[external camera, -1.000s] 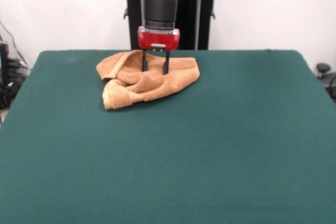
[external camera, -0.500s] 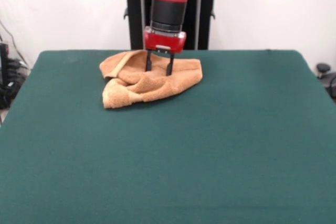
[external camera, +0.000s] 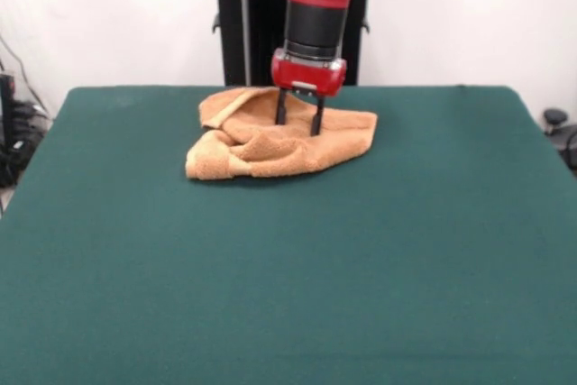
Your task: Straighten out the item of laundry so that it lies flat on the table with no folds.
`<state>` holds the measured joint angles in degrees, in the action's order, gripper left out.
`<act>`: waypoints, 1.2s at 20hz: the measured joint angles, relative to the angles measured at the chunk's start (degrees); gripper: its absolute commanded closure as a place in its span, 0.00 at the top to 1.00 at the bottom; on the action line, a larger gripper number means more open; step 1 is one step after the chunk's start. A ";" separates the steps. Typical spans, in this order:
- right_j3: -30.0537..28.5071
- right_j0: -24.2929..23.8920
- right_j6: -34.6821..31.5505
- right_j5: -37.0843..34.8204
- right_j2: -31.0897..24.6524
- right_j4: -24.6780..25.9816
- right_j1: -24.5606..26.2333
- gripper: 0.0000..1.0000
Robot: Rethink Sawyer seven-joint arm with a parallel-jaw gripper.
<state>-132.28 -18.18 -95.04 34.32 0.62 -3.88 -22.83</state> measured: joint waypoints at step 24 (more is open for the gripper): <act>-4.70 14.51 -23.82 -5.33 -13.05 -20.43 -5.28 1.00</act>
<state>-136.98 -3.67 -118.87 28.99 -12.42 -24.31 -28.11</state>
